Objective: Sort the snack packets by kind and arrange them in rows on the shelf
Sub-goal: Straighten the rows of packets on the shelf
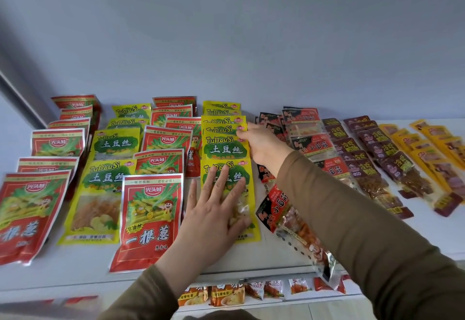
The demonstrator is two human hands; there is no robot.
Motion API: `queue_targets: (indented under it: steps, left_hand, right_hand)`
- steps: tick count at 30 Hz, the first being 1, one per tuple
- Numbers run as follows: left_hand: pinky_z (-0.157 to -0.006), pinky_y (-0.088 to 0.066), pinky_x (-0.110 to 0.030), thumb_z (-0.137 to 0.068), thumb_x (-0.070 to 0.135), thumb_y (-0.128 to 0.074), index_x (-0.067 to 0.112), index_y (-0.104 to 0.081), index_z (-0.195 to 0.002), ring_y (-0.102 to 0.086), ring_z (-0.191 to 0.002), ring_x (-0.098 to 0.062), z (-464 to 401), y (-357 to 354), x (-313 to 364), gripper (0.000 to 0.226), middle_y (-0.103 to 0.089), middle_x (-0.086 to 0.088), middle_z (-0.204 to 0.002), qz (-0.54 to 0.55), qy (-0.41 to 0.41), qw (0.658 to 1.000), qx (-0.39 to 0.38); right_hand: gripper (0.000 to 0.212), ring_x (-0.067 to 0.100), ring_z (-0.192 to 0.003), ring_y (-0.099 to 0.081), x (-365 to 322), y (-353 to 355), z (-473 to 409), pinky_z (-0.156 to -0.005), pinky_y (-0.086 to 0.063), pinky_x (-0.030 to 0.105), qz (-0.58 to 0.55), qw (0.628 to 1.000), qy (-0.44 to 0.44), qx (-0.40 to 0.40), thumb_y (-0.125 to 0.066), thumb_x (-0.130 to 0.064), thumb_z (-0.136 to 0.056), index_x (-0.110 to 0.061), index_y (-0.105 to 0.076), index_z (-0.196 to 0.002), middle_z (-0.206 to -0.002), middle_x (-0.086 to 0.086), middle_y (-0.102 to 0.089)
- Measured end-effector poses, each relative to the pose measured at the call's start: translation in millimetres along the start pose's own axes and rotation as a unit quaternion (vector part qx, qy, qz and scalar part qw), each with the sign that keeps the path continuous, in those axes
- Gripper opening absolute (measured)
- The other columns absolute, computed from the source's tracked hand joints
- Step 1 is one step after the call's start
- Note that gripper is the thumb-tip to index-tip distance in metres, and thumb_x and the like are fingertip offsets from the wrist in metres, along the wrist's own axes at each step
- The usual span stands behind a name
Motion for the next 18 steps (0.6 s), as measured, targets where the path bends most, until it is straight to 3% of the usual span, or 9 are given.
queue_targets:
  steps: [3,6,9,12,14,18]
  left_hand:
    - [-0.125,0.006,-0.057,-0.100,0.072,-0.019,0.046,0.007,-0.159,0.033,-0.151,-0.021,1,-2,1,0.070,0.020,0.004,-0.169,0.032,0.002,0.999,-0.012]
    - [-0.125,0.008,-0.055,-0.100,0.070,-0.022,0.047,0.003,-0.159,0.030,-0.152,-0.020,0,-1,1,0.068,0.017,0.006,-0.170,0.035,0.007,0.999,-0.032]
    - [-0.124,0.012,-0.051,-0.100,0.069,-0.024,0.047,-0.011,-0.157,0.026,-0.154,-0.019,-1,6,1,0.063,0.010,0.005,-0.171,0.039,0.008,0.999,-0.019]
    - [-0.125,0.010,-0.054,-0.097,0.067,-0.024,0.042,-0.020,-0.154,0.025,-0.154,-0.020,0,6,1,0.063,0.007,0.003,-0.171,0.033,0.011,0.999,0.005]
    - [-0.125,0.005,-0.056,-0.096,0.067,-0.024,0.042,-0.012,-0.158,0.030,-0.152,-0.019,0,1,-1,0.068,0.014,0.004,-0.170,0.049,0.022,0.999,-0.005]
    - [-0.126,0.005,-0.054,-0.098,0.068,-0.023,0.042,0.006,-0.160,0.034,-0.150,-0.017,-1,-5,-3,0.073,0.023,0.006,-0.168,0.040,0.029,0.999,-0.015]
  right_hand:
    - [0.030,0.034,-0.122,-0.058,2,2,0,-0.112,-0.039,0.052,0.037,0.998,-0.008,0.044,-0.056,0.004,-0.094,-0.005,-0.066,-0.121,-0.127,0.018,-0.065]
    - [0.033,0.027,-0.112,-0.056,2,1,1,-0.111,-0.036,0.039,0.055,0.996,-0.022,0.072,-0.049,0.007,-0.096,-0.002,-0.060,-0.126,-0.121,0.013,-0.062]
    - [0.036,0.030,-0.112,-0.058,4,-4,0,-0.113,-0.037,0.053,0.061,0.995,-0.019,0.077,-0.042,0.009,-0.095,-0.007,-0.062,-0.122,-0.124,0.019,-0.062]
    - [0.038,0.031,-0.108,-0.059,5,-5,2,-0.109,-0.041,0.056,0.073,0.993,-0.013,0.089,-0.037,0.009,-0.096,-0.017,-0.063,-0.106,-0.123,0.020,-0.063]
    - [0.039,0.034,-0.112,-0.061,5,-4,3,-0.106,-0.045,0.054,0.077,0.992,-0.008,0.095,-0.036,0.008,-0.095,-0.020,-0.062,-0.102,-0.120,0.017,-0.064]
    - [0.037,0.028,-0.103,-0.057,3,-3,5,-0.091,-0.048,0.036,0.106,0.992,-0.009,0.075,-0.039,0.008,-0.096,-0.009,-0.061,-0.120,-0.128,0.019,-0.061]
Point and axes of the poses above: each hand's wrist, its own z-axis away from the middle knuckle, its own y-axis out of the back of the hand, x = y × z, the point moved 6 cm from there along -z, towards the middle knuckle
